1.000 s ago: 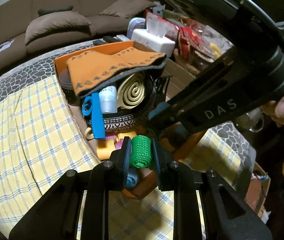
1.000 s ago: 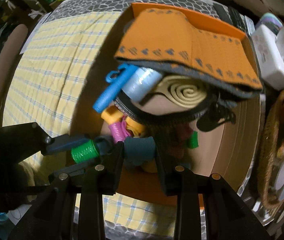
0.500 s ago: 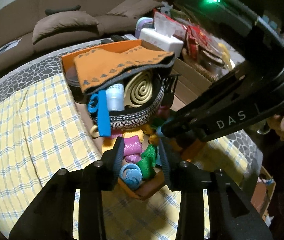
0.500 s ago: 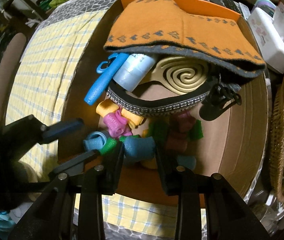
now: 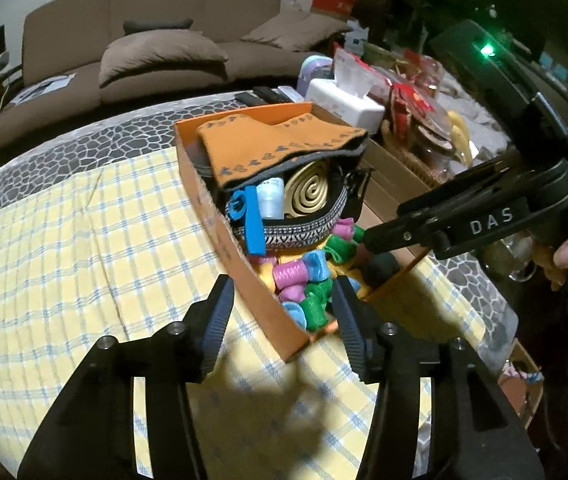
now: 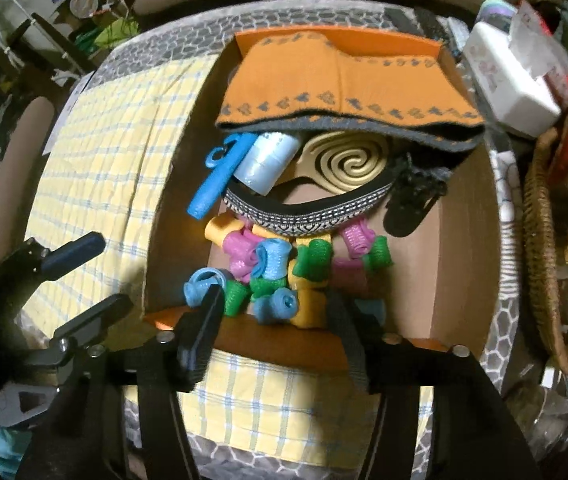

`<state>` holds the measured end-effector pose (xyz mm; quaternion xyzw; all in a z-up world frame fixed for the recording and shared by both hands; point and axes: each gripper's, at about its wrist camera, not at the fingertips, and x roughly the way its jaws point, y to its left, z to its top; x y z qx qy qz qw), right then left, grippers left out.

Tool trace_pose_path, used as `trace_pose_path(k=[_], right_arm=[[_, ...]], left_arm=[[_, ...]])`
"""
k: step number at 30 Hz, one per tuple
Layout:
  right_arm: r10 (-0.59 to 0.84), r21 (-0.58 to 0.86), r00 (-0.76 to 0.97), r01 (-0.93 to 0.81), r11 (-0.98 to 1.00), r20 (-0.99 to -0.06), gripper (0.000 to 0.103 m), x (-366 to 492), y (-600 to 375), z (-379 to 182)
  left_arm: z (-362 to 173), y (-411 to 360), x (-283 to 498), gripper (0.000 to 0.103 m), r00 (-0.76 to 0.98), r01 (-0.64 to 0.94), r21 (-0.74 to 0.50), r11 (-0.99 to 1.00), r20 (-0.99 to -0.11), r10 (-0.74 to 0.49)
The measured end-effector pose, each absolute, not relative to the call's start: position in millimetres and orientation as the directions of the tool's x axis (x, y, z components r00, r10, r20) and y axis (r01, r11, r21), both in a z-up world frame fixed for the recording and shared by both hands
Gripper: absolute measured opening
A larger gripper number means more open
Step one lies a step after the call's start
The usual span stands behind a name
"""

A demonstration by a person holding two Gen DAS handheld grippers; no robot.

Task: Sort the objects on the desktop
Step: 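Withdraw both tools from the orange box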

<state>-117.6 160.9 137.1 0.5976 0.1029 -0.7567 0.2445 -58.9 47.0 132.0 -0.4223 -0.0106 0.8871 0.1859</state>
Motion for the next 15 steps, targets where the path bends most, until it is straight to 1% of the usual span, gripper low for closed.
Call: trace_pose_path(k=[1,2,3,6,8,9,11,12,13,15], right_arm=[[-0.242,0.123,-0.184,0.494,-0.861,-0.953,0.068,-114.2,159.6,139.6],[-0.240,0.113,-0.203,0.494,-0.862,-0.949,0.073,-109.6,159.6,142.7],[-0.240,0.102,-0.225,0.494,-0.863,-0.944,0.079,-104.7,160.1,146.4],[-0.244,0.080,-0.282,0.489,-0.868,-0.928,0.085,-92.2,162.1,154.6],[-0.263,0.087,-0.305,0.488,-0.869,-0.915,0.090,-85.4,163.5,158.0],[-0.272,0.091,-0.316,0.486,-0.869,-0.909,0.093,-81.2,165.4,159.9],[-0.273,0.079,-0.345,0.483,-0.872,-0.898,0.094,-73.2,166.6,162.1],[-0.265,0.061,-0.366,0.483,-0.873,-0.892,0.094,-67.6,167.2,162.6],[-0.264,0.055,-0.376,0.483,-0.874,-0.888,0.094,-64.4,167.8,163.2],[-0.258,0.039,-0.400,0.480,-0.876,-0.879,0.094,-56.5,168.6,161.8]], left_arm=[[133.8,45.5,-55.2,0.059,-0.577,-0.314,-0.177,-0.933,-0.745,0.335],[135.8,44.4,-52.2,0.066,-0.581,-0.309,-0.179,-0.934,-0.743,0.334],[138.1,43.3,-48.8,0.067,-0.584,-0.303,-0.182,-0.935,-0.740,0.334],[144.4,40.5,-39.7,0.077,-0.588,-0.293,-0.197,-0.936,-0.735,0.338],[148.3,39.2,-33.2,0.088,-0.594,-0.287,-0.201,-0.937,-0.730,0.338],[150.5,38.3,-29.4,0.091,-0.599,-0.281,-0.202,-0.938,-0.727,0.336],[153.4,37.2,-23.4,0.099,-0.607,-0.270,-0.207,-0.940,-0.721,0.334],[154.1,36.6,-20.5,0.101,-0.609,-0.266,-0.210,-0.941,-0.720,0.332],[154.4,36.1,-18.2,0.102,-0.611,-0.261,-0.211,-0.942,-0.719,0.331],[154.3,36.6,-13.9,0.103,-0.616,-0.249,-0.211,-0.945,-0.718,0.323]])
